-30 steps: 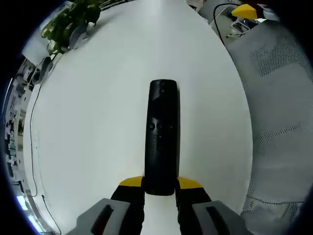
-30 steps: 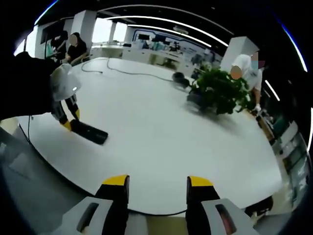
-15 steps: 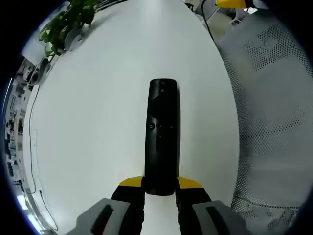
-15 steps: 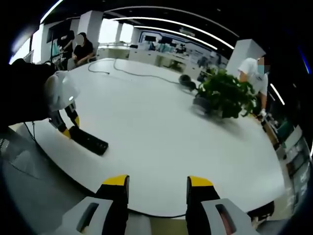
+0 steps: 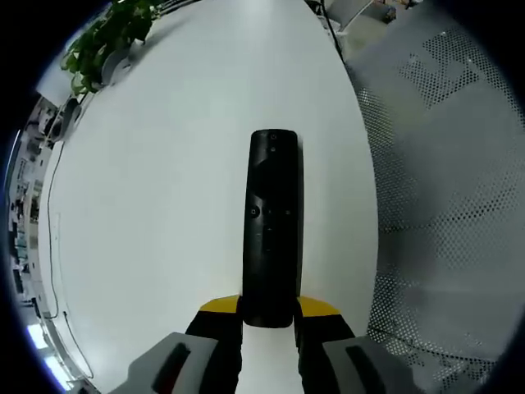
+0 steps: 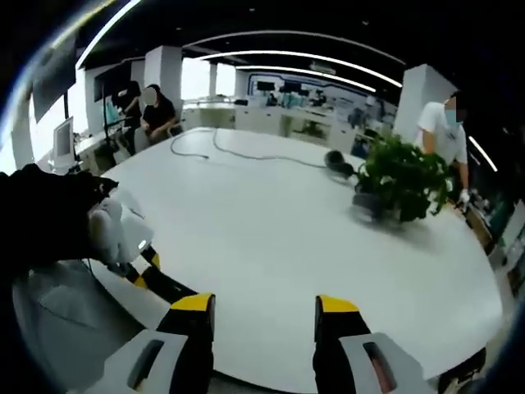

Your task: Press the specified remote control buttons in sequence, fully releasing each button before pressing the next.

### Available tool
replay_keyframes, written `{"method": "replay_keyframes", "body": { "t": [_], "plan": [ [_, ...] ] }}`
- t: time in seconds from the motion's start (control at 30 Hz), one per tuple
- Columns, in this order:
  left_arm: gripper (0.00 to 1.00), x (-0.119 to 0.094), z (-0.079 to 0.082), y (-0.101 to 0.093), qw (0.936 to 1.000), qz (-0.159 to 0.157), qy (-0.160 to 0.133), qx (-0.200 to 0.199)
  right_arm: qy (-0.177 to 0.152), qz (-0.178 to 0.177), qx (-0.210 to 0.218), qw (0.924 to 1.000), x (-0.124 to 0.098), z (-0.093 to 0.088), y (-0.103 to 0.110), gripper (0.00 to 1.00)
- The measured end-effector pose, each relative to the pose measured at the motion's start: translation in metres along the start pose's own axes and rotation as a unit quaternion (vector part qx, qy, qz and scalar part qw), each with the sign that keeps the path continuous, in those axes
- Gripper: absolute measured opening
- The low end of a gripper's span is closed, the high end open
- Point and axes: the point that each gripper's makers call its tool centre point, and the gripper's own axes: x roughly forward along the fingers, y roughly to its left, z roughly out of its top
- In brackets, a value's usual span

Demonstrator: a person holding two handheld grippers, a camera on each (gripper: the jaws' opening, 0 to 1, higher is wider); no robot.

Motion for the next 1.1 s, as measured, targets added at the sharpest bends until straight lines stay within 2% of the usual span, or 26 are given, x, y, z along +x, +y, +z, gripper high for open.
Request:
{"method": "replay_keyframes", "body": {
  "t": [0.17,0.3,0.53,0.6,0.73,0.83,0.93,1.0,1.1],
  "plan": [
    [0.24,-0.001,-0.001,-0.002,0.9995,0.0,-0.024,-0.018,-0.007,0.015,-0.012,0.9998,0.01,0.016,0.008,0.45],
    [0.24,-0.001,-0.001,-0.006,0.9985,0.001,-0.043,-0.035,-0.007,0.032,-0.024,0.9992,0.017,0.027,0.014,0.4],
    [0.24,-0.001,0.0,-0.013,0.9972,0.005,-0.054,-0.052,-0.005,0.051,-0.036,0.998,0.036,0.039,0.03,0.3],
    [0.24,-0.001,0.0,-0.016,0.9968,0.006,-0.057,-0.055,0.001,0.055,-0.044,0.9975,0.044,0.037,0.035,0.31],
    [0.24,-0.001,0.002,-0.022,0.9962,0.008,-0.059,-0.063,0.018,0.064,-0.054,0.9964,0.056,0.031,0.042,0.26],
    [0.24,-0.002,0.003,-0.026,0.9962,0.007,-0.068,-0.055,0.029,0.079,-0.048,0.9952,0.066,0.025,0.051,0.22],
    [0.24,-0.002,0.004,-0.027,0.9951,0.008,-0.075,-0.065,0.038,0.093,-0.033,0.9944,0.071,0.018,0.057,0.16],
    [0.24,-0.002,0.004,-0.028,0.9942,0.009,-0.081,-0.07,0.042,0.096,-0.024,0.9942,0.075,0.009,0.06,0.11],
    [0.24,-0.003,0.004,-0.029,0.9927,0.017,-0.093,-0.075,0.06,0.095,-0.028,0.9933,0.081,-0.016,0.063,0.07]
  ]
}}
